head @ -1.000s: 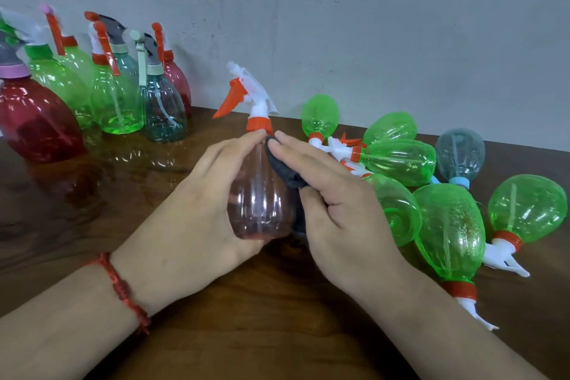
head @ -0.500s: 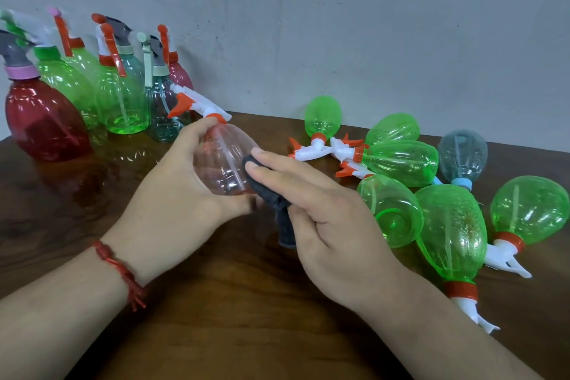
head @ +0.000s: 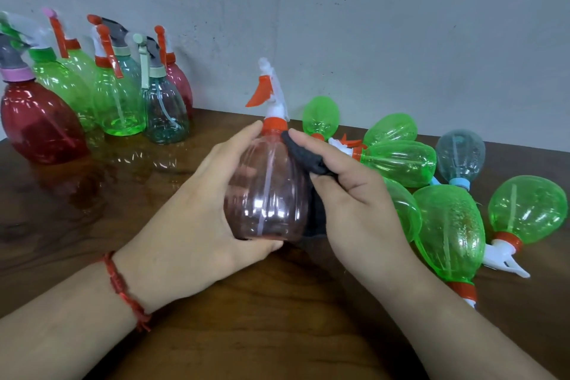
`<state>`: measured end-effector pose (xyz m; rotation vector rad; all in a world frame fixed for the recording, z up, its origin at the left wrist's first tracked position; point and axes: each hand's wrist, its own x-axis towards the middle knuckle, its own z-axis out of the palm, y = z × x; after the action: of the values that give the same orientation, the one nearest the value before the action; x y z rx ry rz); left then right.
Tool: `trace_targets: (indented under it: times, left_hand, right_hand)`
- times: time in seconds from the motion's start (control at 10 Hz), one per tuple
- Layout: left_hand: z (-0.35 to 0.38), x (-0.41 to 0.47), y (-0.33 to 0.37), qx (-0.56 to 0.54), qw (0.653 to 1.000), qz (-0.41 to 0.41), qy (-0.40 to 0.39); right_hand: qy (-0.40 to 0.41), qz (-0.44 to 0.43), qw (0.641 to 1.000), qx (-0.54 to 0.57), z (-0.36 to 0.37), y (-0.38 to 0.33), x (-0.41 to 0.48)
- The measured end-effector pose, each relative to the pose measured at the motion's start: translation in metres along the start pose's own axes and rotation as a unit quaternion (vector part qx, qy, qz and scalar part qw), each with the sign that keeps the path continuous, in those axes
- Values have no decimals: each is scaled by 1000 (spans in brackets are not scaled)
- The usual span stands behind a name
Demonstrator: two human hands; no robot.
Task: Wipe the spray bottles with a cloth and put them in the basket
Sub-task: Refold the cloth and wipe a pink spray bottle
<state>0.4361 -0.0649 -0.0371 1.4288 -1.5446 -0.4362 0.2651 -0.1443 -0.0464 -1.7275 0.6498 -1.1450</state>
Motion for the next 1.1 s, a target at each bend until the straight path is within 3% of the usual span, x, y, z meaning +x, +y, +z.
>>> trace_targets:
  times: [0.1,0.2,0.3,0.4,0.6,0.7,1.1]
  left_hand:
    - [6,15,-23,-198,977,-75,-15]
    - [13,22,-37,-165,985,-42,-40]
    - [6,9,-34,-35,999,7,-24]
    - [0,-9,-32,98,990,104,-12]
    - [3,-13,-22,64,995,68,15]
    - [-1,-9,-32,12,998,14,52]
    - [-6,-3,-35,-20,989,-40,143]
  right_hand:
    - [10,11,999,28,-1,0,0]
    - [0,-9,1000,23,0,1,-1]
    - [-5,-49,998,-25,-1,1,-2]
    - [-11,-102,987,-122,1,3,-4]
    - [-51,-140,965,-214,1,3,-7]
    - [-81,-150,961,-217,4,2,-9]
    - [-105,-178,954,-219,9,-4,-15]
